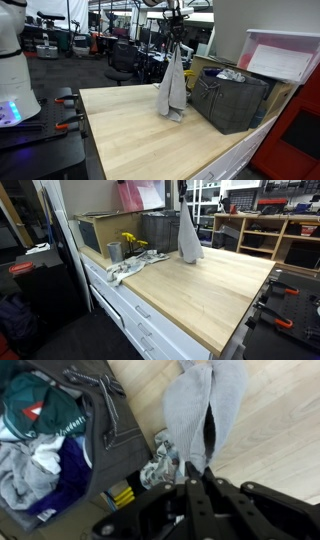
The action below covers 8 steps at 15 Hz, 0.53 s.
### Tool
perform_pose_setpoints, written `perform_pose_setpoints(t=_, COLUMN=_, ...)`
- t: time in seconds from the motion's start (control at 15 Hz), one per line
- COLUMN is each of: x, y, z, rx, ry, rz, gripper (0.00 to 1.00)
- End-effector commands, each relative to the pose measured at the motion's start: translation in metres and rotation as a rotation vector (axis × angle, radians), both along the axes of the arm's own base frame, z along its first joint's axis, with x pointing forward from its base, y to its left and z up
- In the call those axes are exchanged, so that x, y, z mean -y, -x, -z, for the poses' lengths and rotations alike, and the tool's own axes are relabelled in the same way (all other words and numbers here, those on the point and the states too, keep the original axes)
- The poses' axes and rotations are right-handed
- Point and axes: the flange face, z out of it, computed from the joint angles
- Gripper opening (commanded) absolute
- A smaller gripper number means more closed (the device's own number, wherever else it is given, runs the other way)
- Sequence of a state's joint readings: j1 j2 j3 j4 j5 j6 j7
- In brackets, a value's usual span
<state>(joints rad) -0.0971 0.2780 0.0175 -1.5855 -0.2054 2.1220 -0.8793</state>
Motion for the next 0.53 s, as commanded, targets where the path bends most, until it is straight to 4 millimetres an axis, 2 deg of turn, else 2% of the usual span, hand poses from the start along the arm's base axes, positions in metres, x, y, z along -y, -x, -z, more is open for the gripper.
perform_pose_setpoints(t=0.0, x=-0.061, y=-0.002, z=0.002, rx=-0.009, ry=-0.103, rz=-0.160, gripper=0.32)
perform_pose_setpoints(t=0.07, x=-0.078, y=-0.001, z=-0.001, rx=-0.015, ry=-0.151, rz=-0.190, gripper=0.32)
perform_pose_setpoints(t=0.2, x=-0.100, y=-0.001, z=-0.004, rx=-0.025, ry=-0.250, rz=-0.247, gripper=0.46)
perform_pose_setpoints(t=0.33, x=-0.109, y=-0.002, z=-0.005, rx=-0.046, ry=-0.352, rz=-0.290, gripper=0.62)
perform_pose_setpoints(t=0.47, x=-0.109, y=0.000, z=-0.004, rx=-0.083, ry=-0.447, rz=-0.323, gripper=0.77)
